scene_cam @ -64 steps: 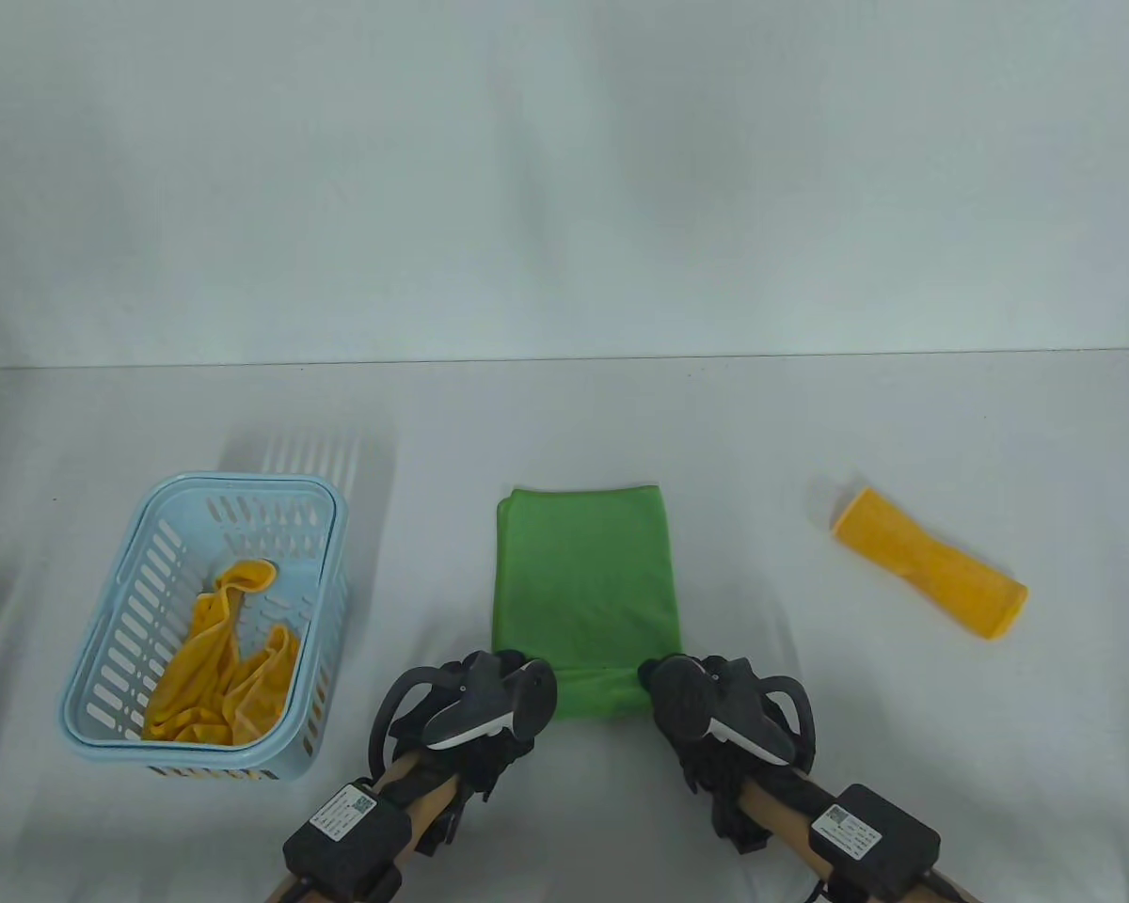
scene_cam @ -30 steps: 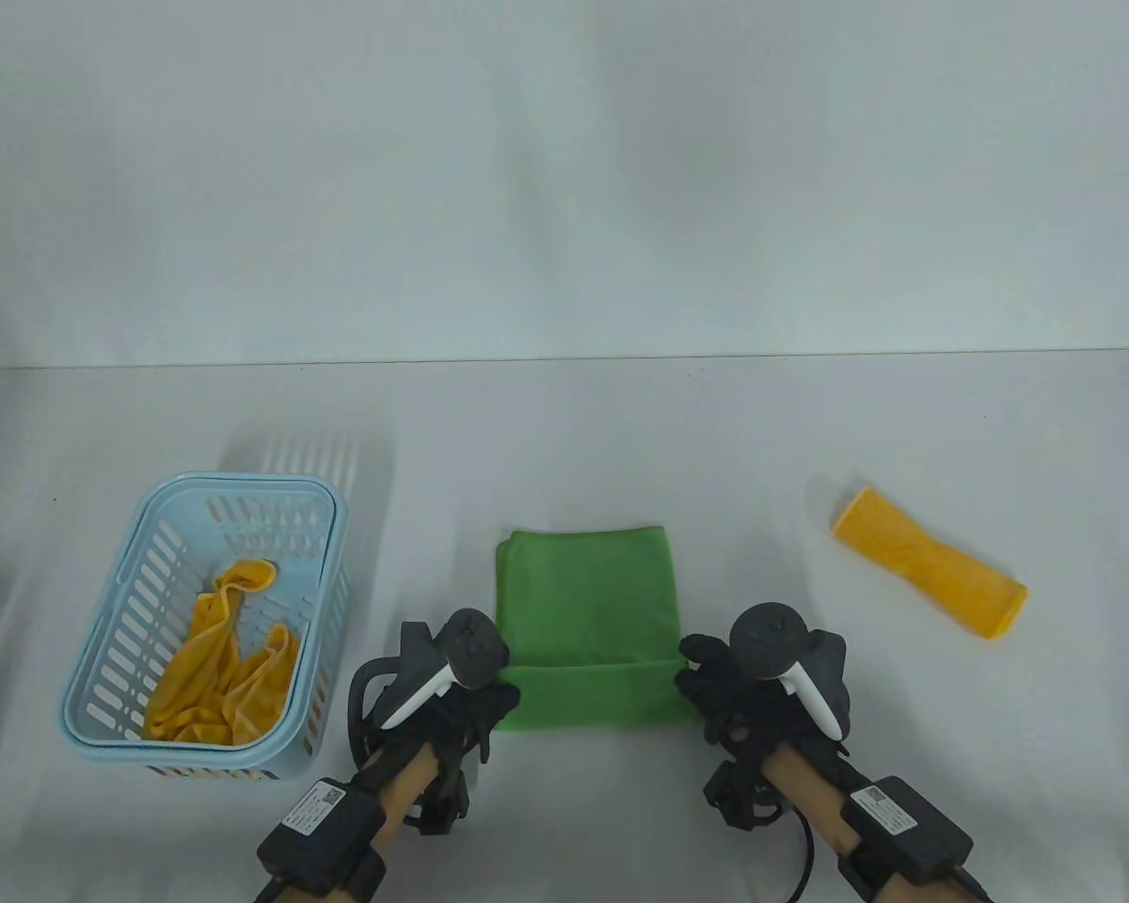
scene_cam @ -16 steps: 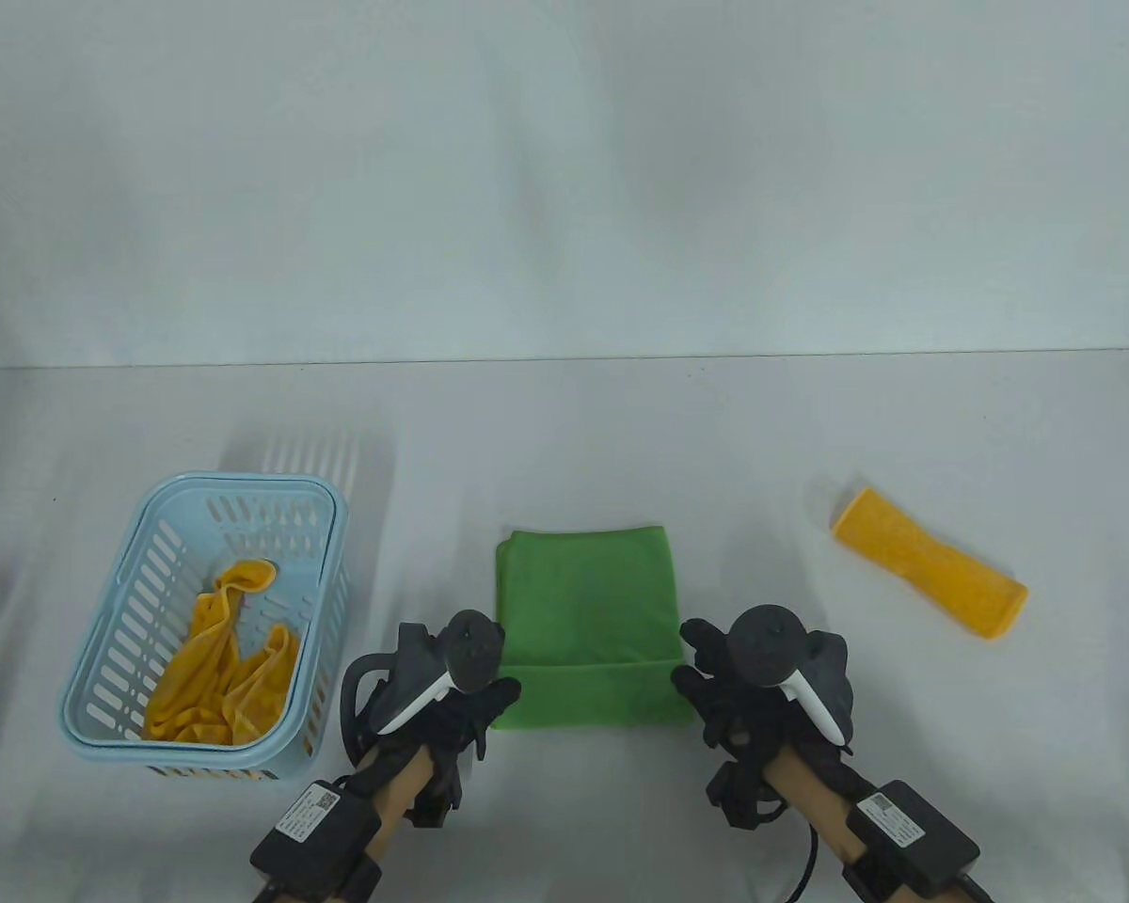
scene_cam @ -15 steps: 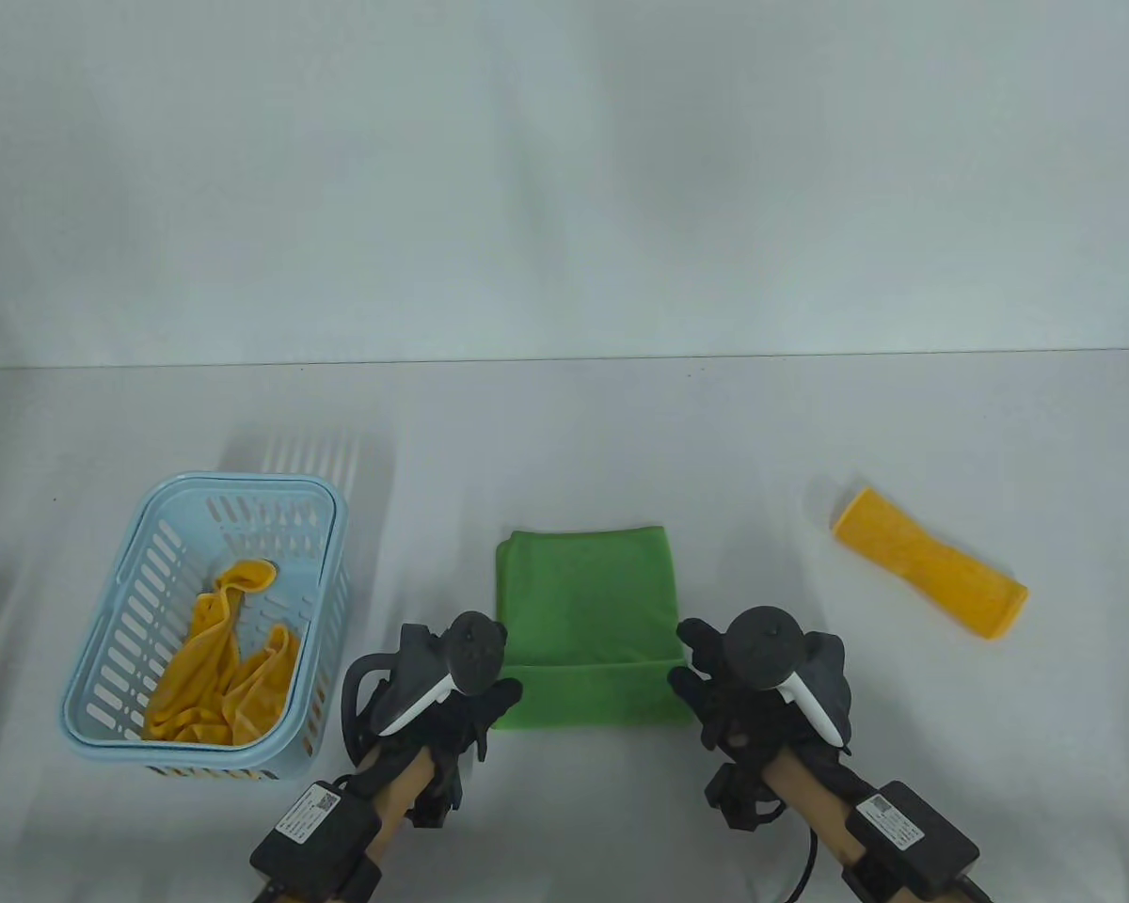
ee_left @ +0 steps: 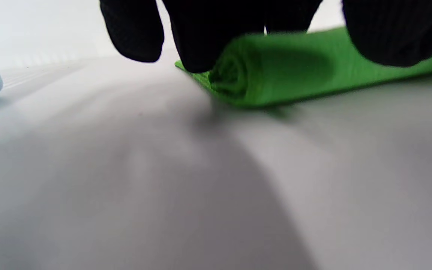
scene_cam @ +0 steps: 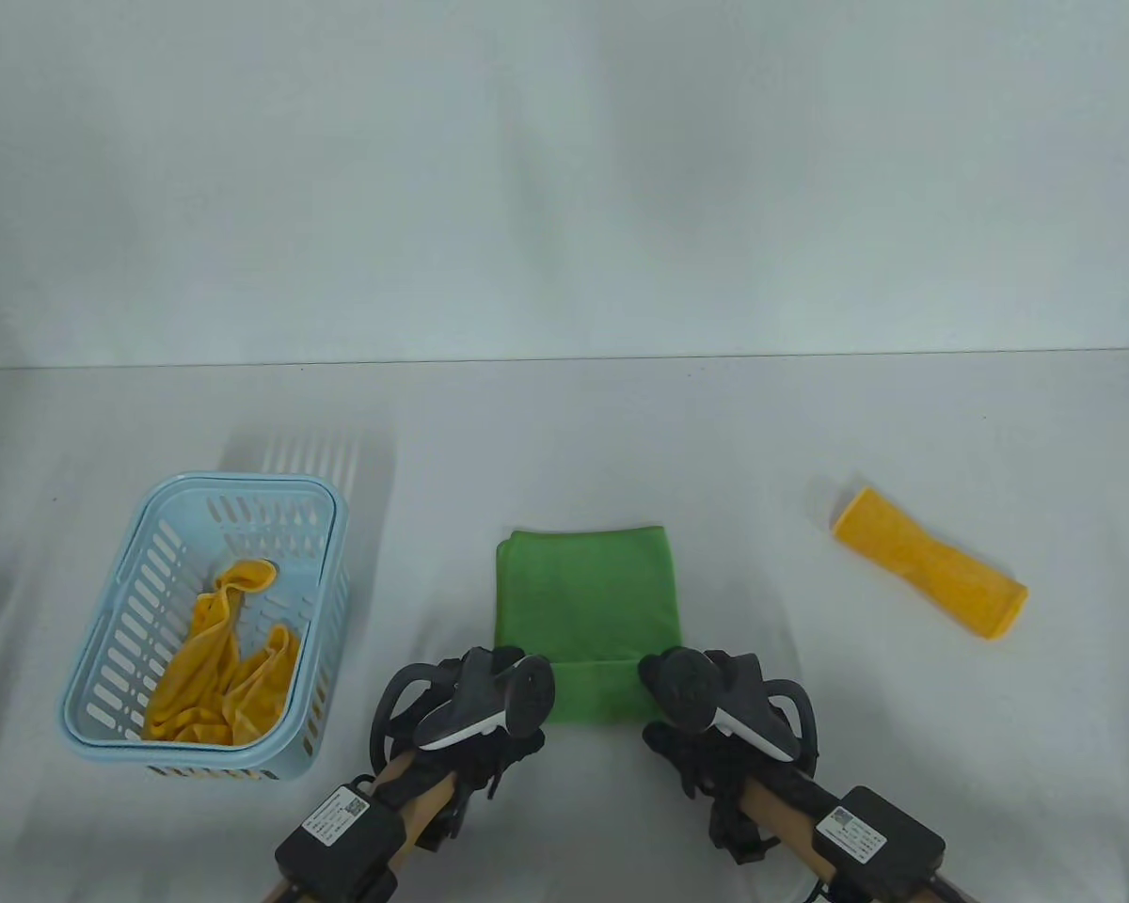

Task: Roll square towel into towel roll

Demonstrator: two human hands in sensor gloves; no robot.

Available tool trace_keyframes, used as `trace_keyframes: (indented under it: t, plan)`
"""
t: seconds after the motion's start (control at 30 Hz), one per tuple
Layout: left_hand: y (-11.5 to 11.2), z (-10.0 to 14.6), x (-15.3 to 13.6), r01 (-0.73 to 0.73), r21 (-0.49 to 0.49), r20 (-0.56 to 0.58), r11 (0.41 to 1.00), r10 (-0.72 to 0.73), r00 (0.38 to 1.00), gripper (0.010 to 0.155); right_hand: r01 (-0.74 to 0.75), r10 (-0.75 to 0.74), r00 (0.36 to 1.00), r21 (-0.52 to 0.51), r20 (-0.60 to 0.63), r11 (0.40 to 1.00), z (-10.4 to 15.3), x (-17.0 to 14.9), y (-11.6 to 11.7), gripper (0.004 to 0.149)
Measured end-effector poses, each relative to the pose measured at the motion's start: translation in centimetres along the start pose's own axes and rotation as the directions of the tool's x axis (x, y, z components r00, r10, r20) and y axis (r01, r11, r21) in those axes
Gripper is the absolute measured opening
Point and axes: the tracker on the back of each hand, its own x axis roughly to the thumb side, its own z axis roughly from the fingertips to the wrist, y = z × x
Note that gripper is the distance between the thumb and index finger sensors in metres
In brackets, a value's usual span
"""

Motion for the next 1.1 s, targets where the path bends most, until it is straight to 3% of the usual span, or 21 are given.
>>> trace_keyframes:
  t: [0.33, 0.57, 0.83, 1.1]
  plan:
    - [-1.1, -0.8, -0.6, -0.048, -0.075, -0.033, 0.996, 0.046, 0.998, 0.084, -0.028, 0.028, 0.999, 0.009, -0.042, 1.0, -0.8, -0.8, 0.5, 0.072]
    - [-0.4, -0.7, -1.1, -0.099, -0.053, -0.045, 0.994, 0.096, 0.994, 0.073, 0.16, -0.161, 0.986, -0.015, -0.035, 0.987, -1.2, -2.0, -0.4, 0.055]
    - [0.7, -0.3, -3.0, -0.383, -0.024, -0.069, 0.923, 0.381, 0.922, 0.067, 0.408, -0.405, 0.91, 0.015, -0.084, 0.913, -1.2, -3.5, -1.4, 0.054]
    - [0.6, 0.0, -3.0, -0.364, -0.03, -0.105, 0.931, 0.359, 0.927, 0.064, 0.409, -0.404, 0.904, 0.005, -0.139, 0.913, -0.8, -3.5, -1.2, 0.057]
